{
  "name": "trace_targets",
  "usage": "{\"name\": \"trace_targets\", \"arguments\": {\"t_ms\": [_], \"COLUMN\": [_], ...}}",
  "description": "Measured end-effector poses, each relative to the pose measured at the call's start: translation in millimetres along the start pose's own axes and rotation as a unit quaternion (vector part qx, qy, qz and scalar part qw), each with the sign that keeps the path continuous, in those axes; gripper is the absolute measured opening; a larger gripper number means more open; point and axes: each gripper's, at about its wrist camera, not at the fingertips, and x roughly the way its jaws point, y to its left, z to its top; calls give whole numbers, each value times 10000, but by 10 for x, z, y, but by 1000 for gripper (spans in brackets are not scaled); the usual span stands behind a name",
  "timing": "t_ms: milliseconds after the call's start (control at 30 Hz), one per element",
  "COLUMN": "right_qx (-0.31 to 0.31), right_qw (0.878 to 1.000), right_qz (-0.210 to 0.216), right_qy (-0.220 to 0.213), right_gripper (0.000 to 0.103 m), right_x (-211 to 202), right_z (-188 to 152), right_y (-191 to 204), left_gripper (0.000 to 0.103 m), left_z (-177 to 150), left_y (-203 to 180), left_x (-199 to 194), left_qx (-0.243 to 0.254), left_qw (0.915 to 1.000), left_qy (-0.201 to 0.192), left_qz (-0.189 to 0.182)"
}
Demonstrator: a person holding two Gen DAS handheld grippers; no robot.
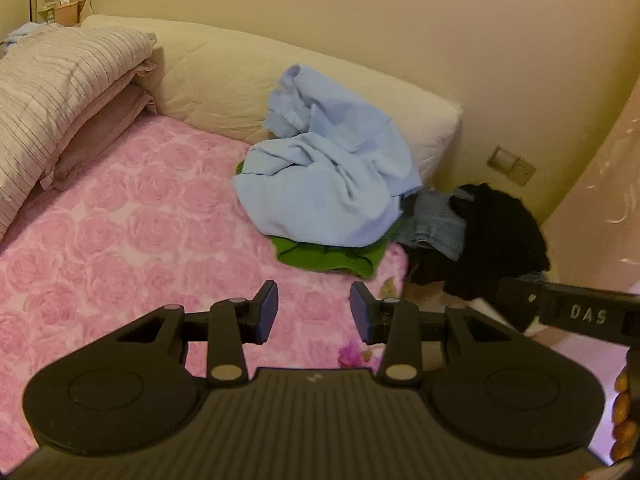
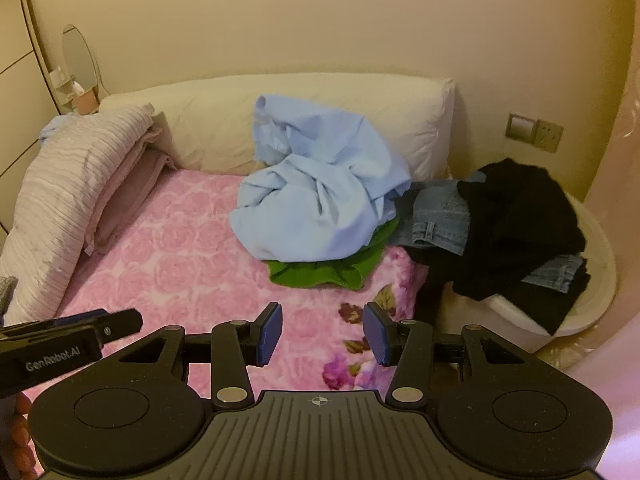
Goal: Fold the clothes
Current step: 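Reach both grippers into the light-blue sweatshirt and close on its fabric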
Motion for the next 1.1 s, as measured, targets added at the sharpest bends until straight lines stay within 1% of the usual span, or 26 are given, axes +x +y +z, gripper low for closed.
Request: {"name": "trace_targets", "arguments": {"t_ms": [167,300,400,600,767,867,1100], "right_qx": [-23,-112,-196,-104,-3,50,207], "right_qw": [9998,9992,9987,9976,9966,9955,9919], "right_qz": [132,193,285,357,361,401,608], "right_qy": [178,330,372,582,746,857,1095], "right_gripper": [49,49,49,49,49,49,49], "right_x": [378,715,923,1393,1855,2166,2896], "right_z": [192,410,569,841,1064,1176,1375], "right_y": [-143,-262,-367,-701,-983,-1124,-1358], "left_gripper": [35,36,35,36,36,36,36], "left_z": [207,410,561,814,953,1028,1208], "left_y": [-45,-104,-171,-289,-347,-333,-198], "left_x": [391,744,1038,1655,2192,2529,3243], "left_qx": [-65,-196,-238,-317,-388,-543,-1124], "left_qw": [9995,9980,9967,9936,9909,9887,9804], "left_qy": [283,595,758,1060,1273,1386,1613], "left_qz": [147,114,157,235,215,177,148]}}
